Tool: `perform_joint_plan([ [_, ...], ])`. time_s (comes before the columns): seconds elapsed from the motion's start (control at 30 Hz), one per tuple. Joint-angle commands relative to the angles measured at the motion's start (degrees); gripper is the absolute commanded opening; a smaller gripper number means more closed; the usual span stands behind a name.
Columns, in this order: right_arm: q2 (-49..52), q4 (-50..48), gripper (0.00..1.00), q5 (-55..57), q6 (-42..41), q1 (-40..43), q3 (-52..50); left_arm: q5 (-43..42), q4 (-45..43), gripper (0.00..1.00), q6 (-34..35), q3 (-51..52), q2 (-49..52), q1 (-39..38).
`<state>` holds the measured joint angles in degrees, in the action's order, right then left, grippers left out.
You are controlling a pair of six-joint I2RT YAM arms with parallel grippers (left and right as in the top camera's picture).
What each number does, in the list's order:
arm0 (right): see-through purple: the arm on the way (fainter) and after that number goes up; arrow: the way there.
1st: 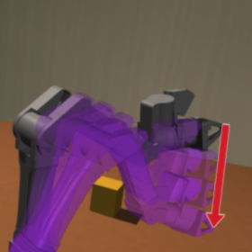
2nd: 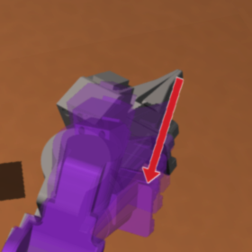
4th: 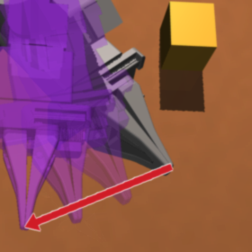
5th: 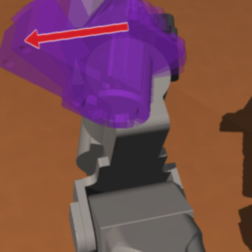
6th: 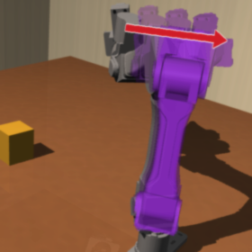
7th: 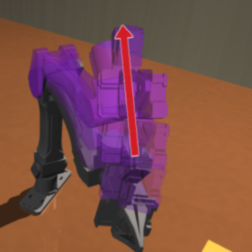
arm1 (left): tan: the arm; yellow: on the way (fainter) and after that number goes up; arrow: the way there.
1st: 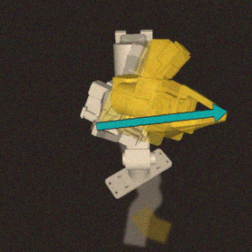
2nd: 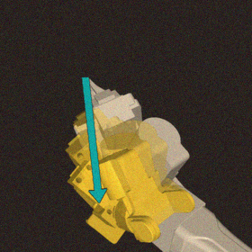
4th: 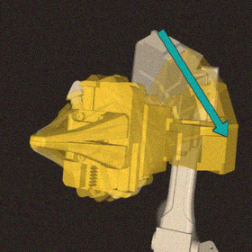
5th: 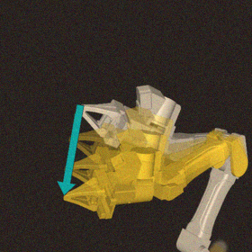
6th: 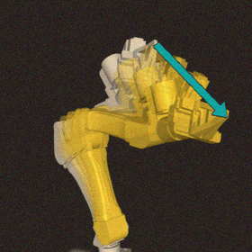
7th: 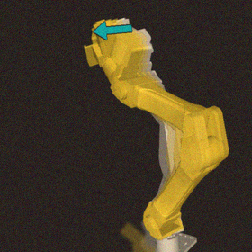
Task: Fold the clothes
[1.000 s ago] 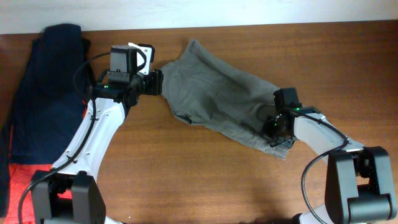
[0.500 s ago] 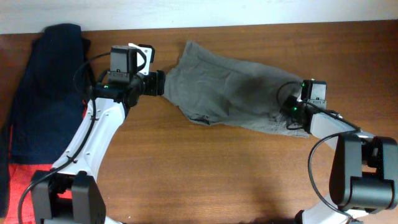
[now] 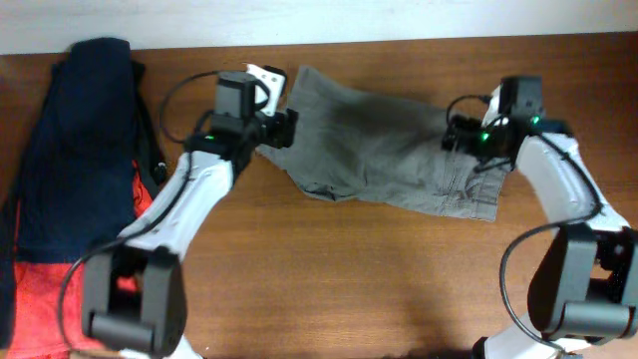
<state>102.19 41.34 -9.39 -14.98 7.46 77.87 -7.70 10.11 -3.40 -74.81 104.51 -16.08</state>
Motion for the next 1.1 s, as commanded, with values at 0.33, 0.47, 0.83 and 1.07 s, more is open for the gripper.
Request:
perform_joint_plan([
  [0.33, -2.21, 16.98, 0.99, -8.68, 0.15, -0.33, 16.35, -1.53, -8.17, 0.36, -1.44, -0.15, 16.02, -1.75],
  [0.47, -2.21, 17.64, 0.99, -8.66, 0.15, -0.33, 16.35, -1.46, -5.51, 0.35, -1.44, -0.13, 19.15, -2.67],
  [0.83, -2.21, 19.04, 0.99, -8.61, 0.17, -0.33, 16.33, 0.46, 20.48, 0.33, 8.92, -0.15, 20.33, -2.34],
  [1.07, -2.19, 19.34, 0.99, -8.61, 0.17, -0.33, 16.33, 0.44, 31.74, 0.45, 19.69, -0.13, 20.33, 1.01],
])
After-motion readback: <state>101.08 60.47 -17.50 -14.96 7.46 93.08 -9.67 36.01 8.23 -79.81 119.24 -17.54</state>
